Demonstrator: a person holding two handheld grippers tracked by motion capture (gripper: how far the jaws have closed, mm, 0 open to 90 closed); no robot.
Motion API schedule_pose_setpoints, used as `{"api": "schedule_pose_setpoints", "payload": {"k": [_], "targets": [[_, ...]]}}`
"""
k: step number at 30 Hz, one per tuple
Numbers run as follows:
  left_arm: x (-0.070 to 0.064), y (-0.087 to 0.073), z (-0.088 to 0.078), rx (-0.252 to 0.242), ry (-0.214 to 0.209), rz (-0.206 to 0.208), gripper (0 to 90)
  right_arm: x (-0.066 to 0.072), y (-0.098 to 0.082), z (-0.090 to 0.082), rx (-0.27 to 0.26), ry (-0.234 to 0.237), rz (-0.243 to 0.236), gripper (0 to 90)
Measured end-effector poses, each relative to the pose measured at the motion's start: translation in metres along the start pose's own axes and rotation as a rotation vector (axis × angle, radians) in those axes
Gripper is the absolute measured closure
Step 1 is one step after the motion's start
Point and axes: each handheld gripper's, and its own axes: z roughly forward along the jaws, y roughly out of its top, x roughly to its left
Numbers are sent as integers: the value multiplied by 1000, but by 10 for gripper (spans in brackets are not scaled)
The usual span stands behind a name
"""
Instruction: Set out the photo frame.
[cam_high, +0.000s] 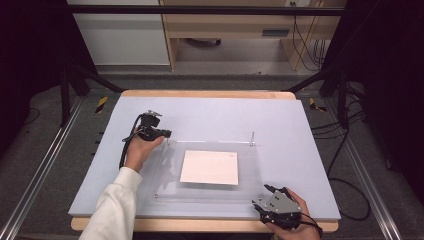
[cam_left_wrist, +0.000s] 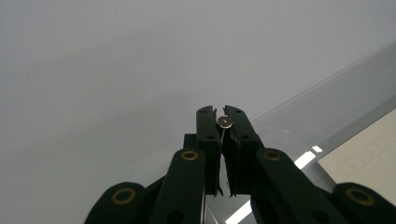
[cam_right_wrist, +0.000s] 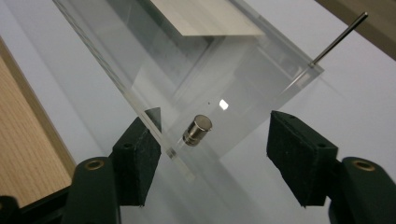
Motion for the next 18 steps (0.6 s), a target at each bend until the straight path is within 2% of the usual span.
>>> {"api": "schedule_pose_setpoints", "payload": {"k": [2,4,8,15,18], "targets": [[0,0,0,-2,2,0,847,0,1,-2,-43,9,-14,420],[0,0,0,0,1,-2,847,0,2,-4,-61,4,-25,427],[-1,0,0,2,4,2,847,0,2,-5,-71,-4,-43,431],[0,0,1,0,0,4,846,-4,3,-3,-72,17,-35,400],[-2,-1,1,-2,13,10,845,-3,4,-3,-75,10,-54,411]]}}
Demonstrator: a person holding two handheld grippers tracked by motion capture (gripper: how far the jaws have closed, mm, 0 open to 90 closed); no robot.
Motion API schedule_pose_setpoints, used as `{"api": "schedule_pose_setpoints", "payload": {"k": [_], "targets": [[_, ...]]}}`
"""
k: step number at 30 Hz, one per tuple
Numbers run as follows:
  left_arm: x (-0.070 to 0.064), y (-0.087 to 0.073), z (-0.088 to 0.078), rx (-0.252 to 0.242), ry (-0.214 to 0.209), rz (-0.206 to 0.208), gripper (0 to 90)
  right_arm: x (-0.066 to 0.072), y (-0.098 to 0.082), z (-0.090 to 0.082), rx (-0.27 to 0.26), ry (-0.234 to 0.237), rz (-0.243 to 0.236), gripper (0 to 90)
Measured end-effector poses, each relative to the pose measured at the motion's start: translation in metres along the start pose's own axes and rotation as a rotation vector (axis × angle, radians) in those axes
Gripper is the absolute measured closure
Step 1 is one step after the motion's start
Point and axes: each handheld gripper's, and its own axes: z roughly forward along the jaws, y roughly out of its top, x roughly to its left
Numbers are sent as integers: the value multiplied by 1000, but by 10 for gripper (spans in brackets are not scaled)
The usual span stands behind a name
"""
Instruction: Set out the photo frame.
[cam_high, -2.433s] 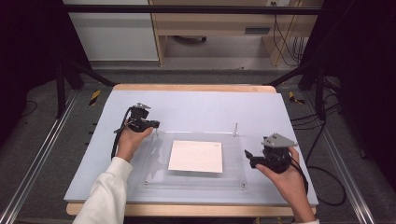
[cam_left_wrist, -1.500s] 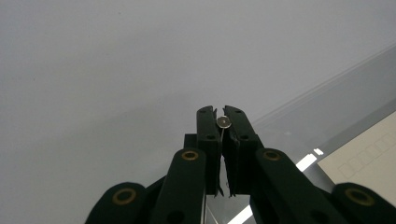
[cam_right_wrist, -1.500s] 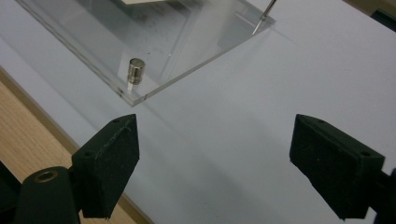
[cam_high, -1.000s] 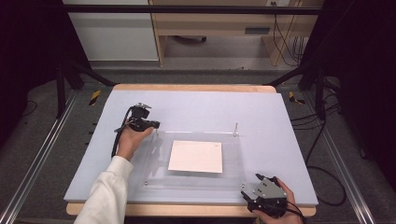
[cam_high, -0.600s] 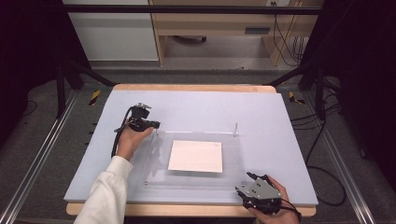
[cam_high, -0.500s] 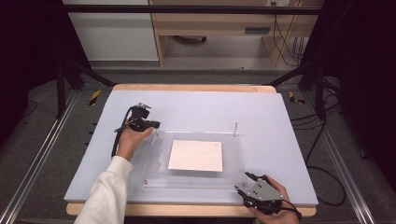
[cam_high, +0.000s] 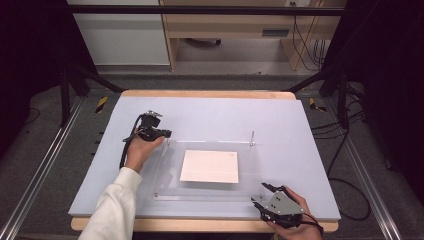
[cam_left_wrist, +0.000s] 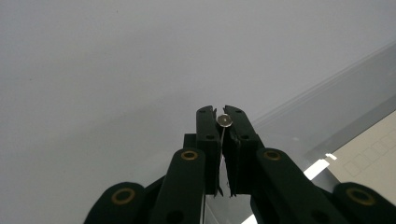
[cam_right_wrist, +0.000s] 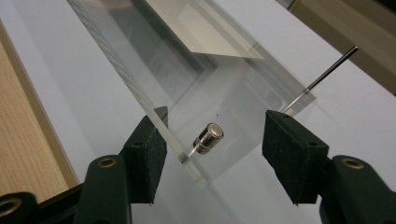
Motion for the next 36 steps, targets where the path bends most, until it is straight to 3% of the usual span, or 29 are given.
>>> {"api": "schedule_pose_setpoints", "payload": {"k": [8,12,20,25,34,36], "targets": [[-1,-6,3,-4,24,31,801,-2,8,-5,-17,-21,-17,450],[0,-12,-3,-86,49,33,708,-5,14,-8,-13,-24,-21,462],[-3,-21,-33,-213,70,68,662,-7,18,-9,-3,-24,-11,468],[-13,-28,-56,-270,80,119,639,-9,23,-11,4,-25,-11,477],[-35,-44,-95,-316,32,164,553,-16,33,-14,12,-26,-1,497],[-40,-46,-102,-319,-13,150,546,-16,34,-14,12,-27,2,506]]}}
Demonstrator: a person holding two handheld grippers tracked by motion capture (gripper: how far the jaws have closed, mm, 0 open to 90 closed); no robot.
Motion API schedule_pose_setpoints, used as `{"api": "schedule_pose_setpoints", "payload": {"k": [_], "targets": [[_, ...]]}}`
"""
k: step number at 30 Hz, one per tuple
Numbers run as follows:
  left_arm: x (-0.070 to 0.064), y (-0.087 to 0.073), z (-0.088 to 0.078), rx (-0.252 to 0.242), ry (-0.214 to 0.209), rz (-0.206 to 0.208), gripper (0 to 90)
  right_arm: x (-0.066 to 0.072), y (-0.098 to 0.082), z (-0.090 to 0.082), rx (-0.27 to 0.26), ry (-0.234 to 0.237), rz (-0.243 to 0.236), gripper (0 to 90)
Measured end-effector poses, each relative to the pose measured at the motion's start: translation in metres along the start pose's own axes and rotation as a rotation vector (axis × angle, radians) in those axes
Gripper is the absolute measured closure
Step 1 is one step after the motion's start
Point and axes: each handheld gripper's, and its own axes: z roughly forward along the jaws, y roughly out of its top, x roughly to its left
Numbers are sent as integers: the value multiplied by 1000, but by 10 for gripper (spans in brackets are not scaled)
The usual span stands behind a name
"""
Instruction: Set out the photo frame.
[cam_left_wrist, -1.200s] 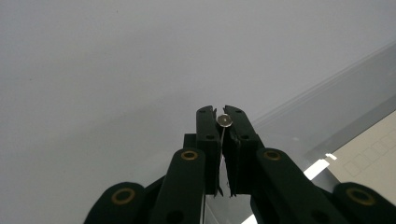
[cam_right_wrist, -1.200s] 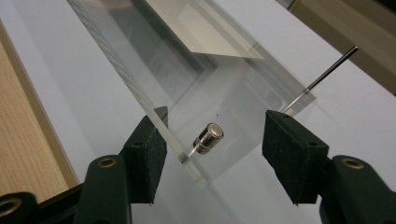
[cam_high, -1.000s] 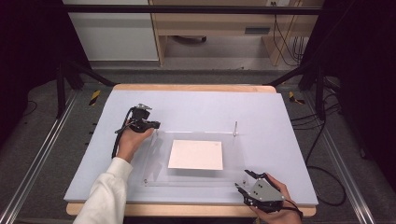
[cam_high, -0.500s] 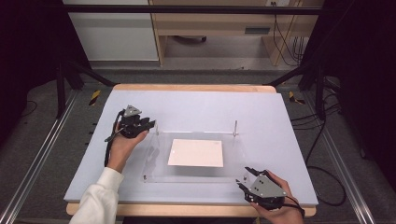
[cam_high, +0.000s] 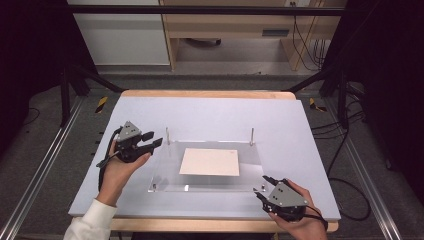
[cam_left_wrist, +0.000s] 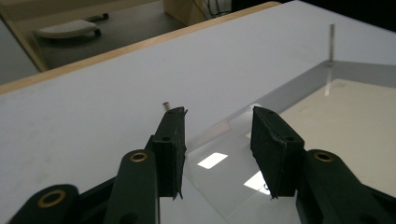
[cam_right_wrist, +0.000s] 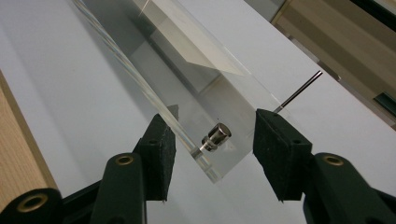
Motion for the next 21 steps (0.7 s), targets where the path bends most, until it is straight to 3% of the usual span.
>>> {"api": "schedule_pose_setpoints", "payload": {"k": [4,10,17,21], "targets": [[-13,3,-13,-29,-53,19,507,-2,3,-1,0,3,0,513],[-26,5,-26,-41,-62,82,437,-5,8,-2,2,5,-1,529],[-32,10,-37,-66,-121,131,339,-12,15,-3,-10,7,9,552],[-40,17,-45,-47,-140,159,314,-14,19,-4,-7,7,13,561]]}}
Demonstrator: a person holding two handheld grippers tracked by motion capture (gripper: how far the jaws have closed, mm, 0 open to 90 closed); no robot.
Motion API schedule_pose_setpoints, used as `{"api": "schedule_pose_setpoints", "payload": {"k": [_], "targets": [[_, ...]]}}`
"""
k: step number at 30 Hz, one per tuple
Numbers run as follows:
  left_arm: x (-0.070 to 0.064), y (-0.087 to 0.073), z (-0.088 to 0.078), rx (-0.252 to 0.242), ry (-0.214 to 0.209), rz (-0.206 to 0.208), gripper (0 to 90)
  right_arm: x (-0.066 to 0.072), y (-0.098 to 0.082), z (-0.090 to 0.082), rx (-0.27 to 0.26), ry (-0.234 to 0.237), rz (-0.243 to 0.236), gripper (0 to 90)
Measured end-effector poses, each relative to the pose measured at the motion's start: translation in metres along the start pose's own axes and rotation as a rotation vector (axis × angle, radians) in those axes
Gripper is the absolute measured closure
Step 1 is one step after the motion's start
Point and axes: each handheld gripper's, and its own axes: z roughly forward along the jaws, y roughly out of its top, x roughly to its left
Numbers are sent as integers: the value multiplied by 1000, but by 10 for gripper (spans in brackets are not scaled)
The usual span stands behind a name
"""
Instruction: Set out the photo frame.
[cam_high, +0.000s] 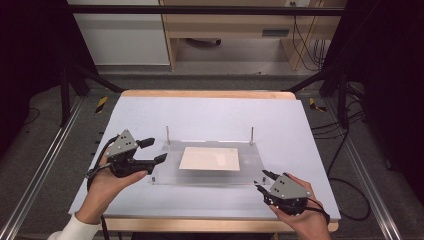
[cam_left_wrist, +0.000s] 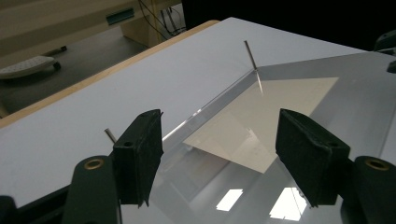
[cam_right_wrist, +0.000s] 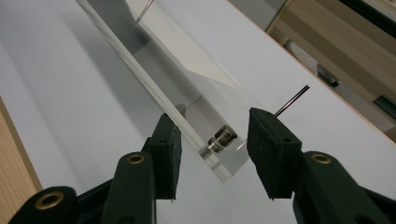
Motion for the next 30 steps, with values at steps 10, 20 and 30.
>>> {"api": "schedule_pose_setpoints", "payload": {"k": [10,20,30], "targets": [[-27,19,-10,22,-54,131,284,-9,13,-1,10,-1,10,590],[-38,26,-10,80,-52,246,278,-18,24,-1,34,17,19,597],[-44,22,-6,127,-47,340,315,-20,26,-1,37,22,28,597]]}}
